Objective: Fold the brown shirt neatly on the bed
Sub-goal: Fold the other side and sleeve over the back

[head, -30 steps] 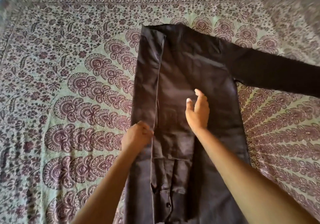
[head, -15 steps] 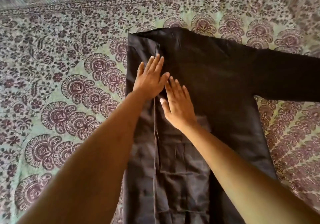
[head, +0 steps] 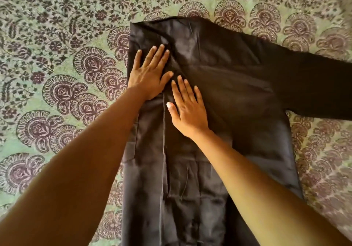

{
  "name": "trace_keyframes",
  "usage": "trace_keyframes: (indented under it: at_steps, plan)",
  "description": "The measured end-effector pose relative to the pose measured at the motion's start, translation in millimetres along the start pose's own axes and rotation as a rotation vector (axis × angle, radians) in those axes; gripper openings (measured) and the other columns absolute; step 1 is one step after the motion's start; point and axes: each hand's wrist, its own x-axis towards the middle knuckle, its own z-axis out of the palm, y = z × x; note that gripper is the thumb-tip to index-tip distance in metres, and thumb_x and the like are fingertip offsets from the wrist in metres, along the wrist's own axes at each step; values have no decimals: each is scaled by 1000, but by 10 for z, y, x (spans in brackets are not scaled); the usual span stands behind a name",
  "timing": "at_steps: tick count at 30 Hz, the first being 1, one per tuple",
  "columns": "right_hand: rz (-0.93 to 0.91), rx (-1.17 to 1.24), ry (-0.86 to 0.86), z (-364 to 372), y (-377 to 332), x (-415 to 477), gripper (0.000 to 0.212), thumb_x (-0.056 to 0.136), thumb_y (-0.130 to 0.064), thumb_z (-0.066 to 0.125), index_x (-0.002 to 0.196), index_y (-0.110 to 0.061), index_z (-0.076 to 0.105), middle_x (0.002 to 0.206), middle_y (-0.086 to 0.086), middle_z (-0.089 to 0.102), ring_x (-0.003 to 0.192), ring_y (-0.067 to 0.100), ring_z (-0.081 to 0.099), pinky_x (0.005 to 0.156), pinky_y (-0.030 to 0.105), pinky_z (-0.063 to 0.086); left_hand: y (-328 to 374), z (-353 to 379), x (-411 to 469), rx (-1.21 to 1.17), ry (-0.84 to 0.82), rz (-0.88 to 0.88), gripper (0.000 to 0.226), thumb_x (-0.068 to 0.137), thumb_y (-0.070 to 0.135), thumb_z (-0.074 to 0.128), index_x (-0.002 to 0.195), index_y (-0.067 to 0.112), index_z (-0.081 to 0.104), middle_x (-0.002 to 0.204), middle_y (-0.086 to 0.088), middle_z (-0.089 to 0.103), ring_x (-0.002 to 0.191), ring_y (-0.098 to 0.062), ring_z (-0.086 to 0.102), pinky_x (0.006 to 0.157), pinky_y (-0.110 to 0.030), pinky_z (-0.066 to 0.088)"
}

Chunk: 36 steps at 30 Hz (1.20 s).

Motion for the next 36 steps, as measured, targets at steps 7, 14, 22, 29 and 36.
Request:
trace_keyframes:
  at_steps: [7, 14, 22, 29, 36]
  plan:
    - [-66, 428, 329, -468, 409, -247, 38, 94, -14, 41, 124, 5, 54, 136, 21, 47, 127, 26, 45, 111, 40, 27, 459, -139, -1243, -264, 234, 107, 48, 94, 36, 33, 134, 14, 49, 143, -7, 45, 135, -22, 37, 112, -39, 18]
    - [-265, -50, -184, -339, 701, -624, 62, 91, -39, 20, 145, -8, 26, 154, 9, 20, 142, 21, 19, 115, 37, 10, 965, 311, -2041, 94, -160, 501, 56, 94, 47, 29, 144, 21, 32, 151, -8, 31, 138, -24, 33, 111, -48, 19]
    - [-168, -327, -350, -471, 588, -531, 58, 100, -36, 22, 148, -16, -3, 157, 0, -7, 144, 13, -5, 116, 35, -6, 1219, 442, -3482, 68, -200, 738, 56, 94, 52, 29, 146, 34, 21, 154, -2, 17, 139, -20, 28, 114, -48, 13]
    - [-321, -171, -256, -412, 325, -1322, 61, 95, -41, 16, 148, -11, 11, 156, 8, 9, 144, 20, 9, 115, 33, -1, 1368, 369, -3277, 60, -193, 663, 55, 96, 49, 25, 147, 30, 20, 154, -2, 17, 141, -18, 19, 115, -46, 11]
    - [-291, -273, -347, -283, 385, -1536, 60, 99, -40, 25, 148, -15, 0, 157, 3, -2, 144, 16, 0, 116, 34, -3, 1580, 513, -4107, 7, -278, 749, 54, 96, 46, 29, 146, 26, 26, 153, 1, 28, 141, -18, 24, 115, -48, 11]
